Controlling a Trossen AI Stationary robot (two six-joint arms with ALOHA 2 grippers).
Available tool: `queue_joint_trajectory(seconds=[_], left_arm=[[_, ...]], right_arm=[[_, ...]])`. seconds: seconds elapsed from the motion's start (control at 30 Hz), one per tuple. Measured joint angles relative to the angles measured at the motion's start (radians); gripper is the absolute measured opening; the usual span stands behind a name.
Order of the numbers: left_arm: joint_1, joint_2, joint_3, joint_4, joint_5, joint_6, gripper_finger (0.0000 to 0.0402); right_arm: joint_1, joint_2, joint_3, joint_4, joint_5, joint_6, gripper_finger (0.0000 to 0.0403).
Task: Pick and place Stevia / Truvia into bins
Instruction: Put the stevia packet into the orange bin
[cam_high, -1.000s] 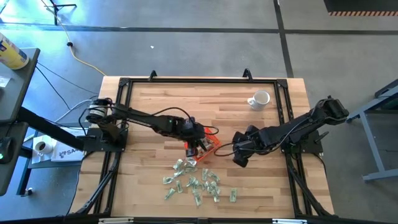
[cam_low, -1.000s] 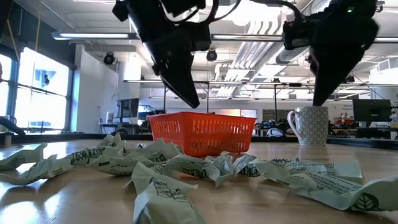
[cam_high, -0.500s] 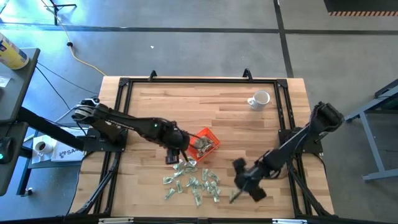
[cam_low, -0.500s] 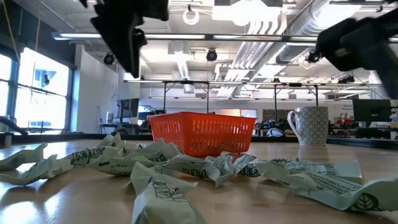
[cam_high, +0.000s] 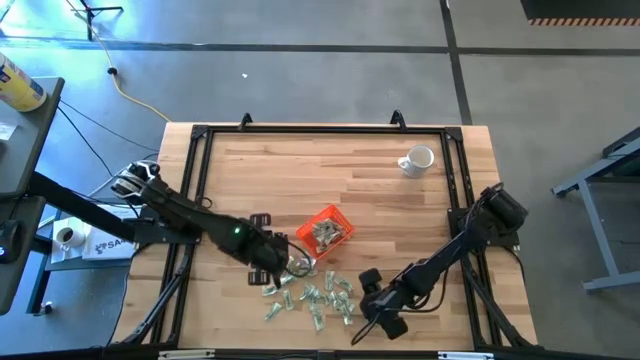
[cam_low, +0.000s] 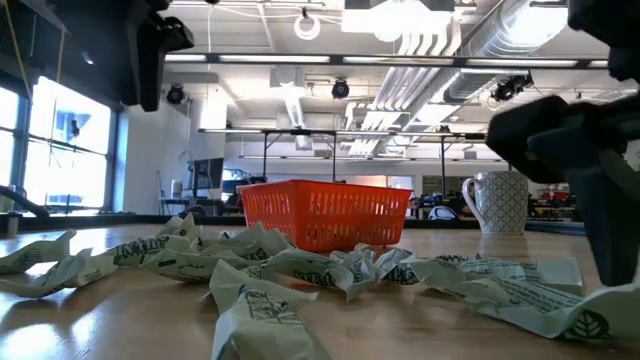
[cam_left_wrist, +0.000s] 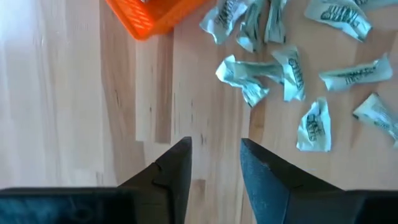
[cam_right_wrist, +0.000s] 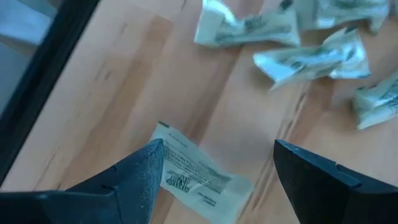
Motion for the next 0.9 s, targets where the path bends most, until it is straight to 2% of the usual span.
queue_joint_trajectory(seconds=[0.13, 0.27, 0.43, 0.6, 0.63, 0.8, 0.9], left_arm=[[-0.026, 0.0, 0.0, -0.038, -0.008, -0.036, 0.0168], [-0.04, 0.0, 0.0, -0.055, -0.026, -0.063, 0.0167], [-0.037, 0.0, 0.0, -0.075, -0.05, -0.084, 0.0166], [-0.037, 0.0, 0.0, -0.087, -0.073, -0.099, 0.0166], [-0.037, 0.0, 0.0, -0.088, -0.077, -0.106, 0.0166], [-0.037, 0.0, -0.008, -0.111, -0.085, -0.164, 0.0166], [-0.037, -0.007, -0.057, -0.109, -0.086, -0.239, 0.0166]], right_arm=[[0.003, 0.003, 0.007, -0.096, 0.017, 0.046, 0.028], [0.003, 0.0, 0.007, -0.23, 0.041, 0.086, 0.0237], [-0.017, 0.0, 0.006, -0.296, 0.06, 0.086, 0.0145], [-0.09, -0.001, 0.004, -0.303, 0.033, 0.124, 0.0028], [-0.108, -0.005, 0.003, -0.303, 0.037, 0.131, 0.0016], [-0.213, -0.072, 0.012, -0.335, 0.093, 0.158, 0.0024], [-0.286, -0.168, 0.043, -0.326, 0.18, 0.137, 0.0009]])
